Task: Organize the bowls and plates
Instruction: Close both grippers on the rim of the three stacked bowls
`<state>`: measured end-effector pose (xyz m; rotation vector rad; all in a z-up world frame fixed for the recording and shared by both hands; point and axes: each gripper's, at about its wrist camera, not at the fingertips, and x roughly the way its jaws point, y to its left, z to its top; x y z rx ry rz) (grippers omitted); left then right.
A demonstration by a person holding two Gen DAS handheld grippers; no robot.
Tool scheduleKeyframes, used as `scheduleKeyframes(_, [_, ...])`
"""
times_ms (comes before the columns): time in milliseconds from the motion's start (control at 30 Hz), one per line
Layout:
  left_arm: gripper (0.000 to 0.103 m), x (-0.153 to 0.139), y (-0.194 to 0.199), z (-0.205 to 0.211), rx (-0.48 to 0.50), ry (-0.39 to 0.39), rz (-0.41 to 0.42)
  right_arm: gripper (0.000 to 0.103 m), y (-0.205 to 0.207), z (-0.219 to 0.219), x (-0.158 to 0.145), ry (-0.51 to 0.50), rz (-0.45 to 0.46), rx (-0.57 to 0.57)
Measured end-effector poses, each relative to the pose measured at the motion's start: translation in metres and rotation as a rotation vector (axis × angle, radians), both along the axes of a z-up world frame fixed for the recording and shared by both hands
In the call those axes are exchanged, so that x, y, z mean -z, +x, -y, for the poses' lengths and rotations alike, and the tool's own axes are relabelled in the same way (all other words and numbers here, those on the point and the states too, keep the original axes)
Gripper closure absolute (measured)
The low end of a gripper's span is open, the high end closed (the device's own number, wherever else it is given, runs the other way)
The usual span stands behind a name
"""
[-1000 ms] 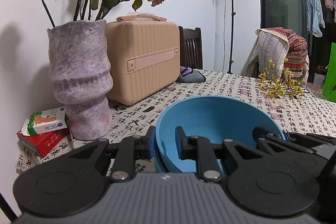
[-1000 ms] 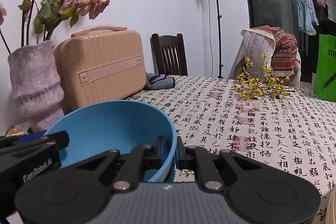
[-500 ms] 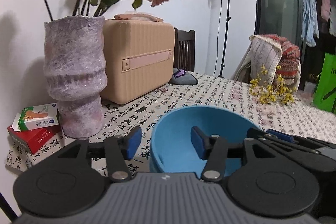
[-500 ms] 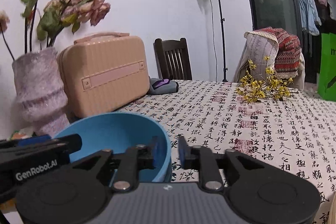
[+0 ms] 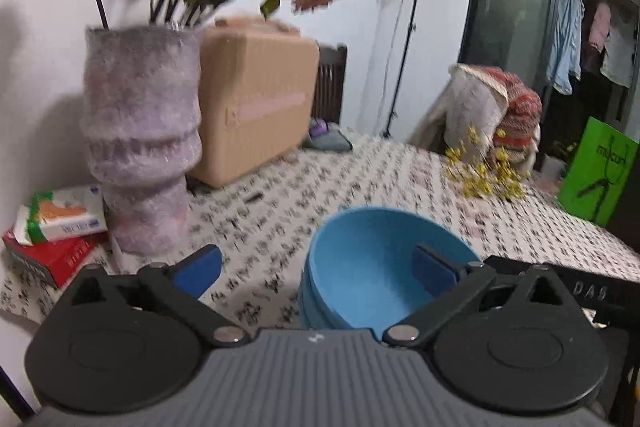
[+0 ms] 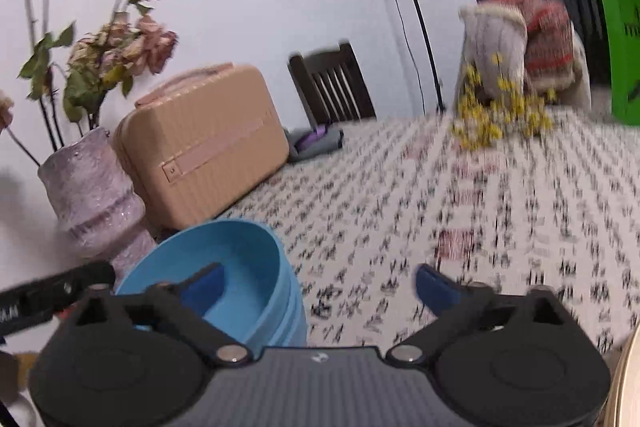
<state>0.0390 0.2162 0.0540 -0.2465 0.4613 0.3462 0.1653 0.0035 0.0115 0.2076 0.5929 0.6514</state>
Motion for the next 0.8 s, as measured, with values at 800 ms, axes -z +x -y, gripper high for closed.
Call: scheduleKeyframes(800, [0.000,0.042,0.064,-0.048,0.048,-0.288,-0.255,0.003,0.060,-0.039,0.042,-0.085,-0.543,-0.078])
